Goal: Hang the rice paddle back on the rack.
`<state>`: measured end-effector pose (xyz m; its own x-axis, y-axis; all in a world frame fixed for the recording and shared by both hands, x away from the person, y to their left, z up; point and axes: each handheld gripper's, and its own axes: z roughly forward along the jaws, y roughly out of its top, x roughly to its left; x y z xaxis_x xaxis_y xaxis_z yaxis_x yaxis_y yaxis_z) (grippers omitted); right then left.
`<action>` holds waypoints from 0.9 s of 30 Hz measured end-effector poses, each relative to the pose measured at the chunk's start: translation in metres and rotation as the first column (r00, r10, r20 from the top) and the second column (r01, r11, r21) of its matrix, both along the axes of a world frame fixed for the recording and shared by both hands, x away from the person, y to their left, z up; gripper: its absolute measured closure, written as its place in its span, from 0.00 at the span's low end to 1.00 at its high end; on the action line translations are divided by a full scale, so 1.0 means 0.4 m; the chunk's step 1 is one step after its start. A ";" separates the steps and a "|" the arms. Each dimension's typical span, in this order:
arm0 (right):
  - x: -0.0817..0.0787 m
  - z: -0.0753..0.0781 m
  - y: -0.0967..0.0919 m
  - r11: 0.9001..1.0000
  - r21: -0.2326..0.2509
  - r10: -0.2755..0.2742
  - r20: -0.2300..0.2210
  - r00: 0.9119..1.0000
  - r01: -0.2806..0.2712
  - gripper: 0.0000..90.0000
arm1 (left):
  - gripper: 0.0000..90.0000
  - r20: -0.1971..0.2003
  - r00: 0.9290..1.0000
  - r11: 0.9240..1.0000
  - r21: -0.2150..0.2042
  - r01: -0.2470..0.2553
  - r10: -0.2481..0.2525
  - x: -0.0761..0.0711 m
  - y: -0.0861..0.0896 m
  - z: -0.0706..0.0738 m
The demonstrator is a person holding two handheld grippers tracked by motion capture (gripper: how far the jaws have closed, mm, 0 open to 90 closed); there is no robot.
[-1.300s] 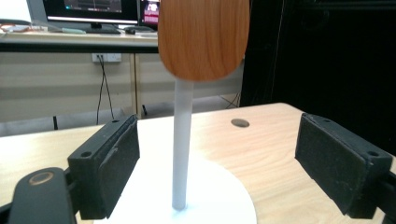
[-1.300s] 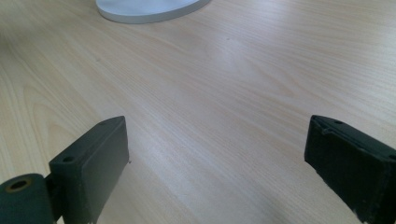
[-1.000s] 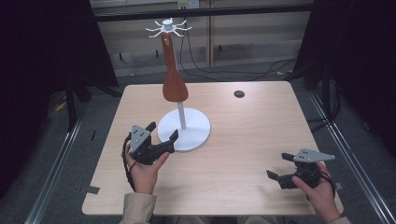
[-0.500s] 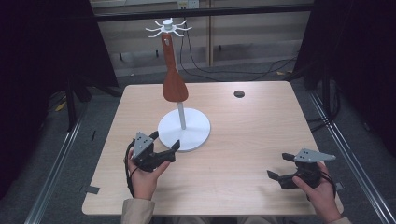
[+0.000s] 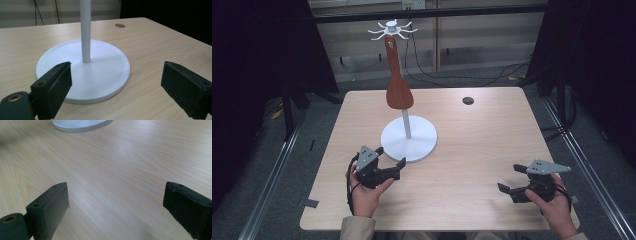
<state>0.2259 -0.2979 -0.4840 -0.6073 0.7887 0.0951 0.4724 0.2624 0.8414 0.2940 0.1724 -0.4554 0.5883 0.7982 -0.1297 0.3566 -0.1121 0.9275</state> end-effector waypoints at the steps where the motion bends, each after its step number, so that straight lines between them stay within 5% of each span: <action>1: 0.000 0.000 0.000 1.000 0.000 -0.001 -0.001 1.000 0.001 0.07 | 0.11 -0.006 1.000 1.000 0.001 0.007 -0.007 0.000 0.002 -0.002; 27: 0.001 0.001 0.013 1.000 -0.014 0.008 0.000 1.000 -0.008 0.07 | 0.10 -0.116 0.993 0.996 0.074 0.046 -0.037 -0.013 0.028 -0.030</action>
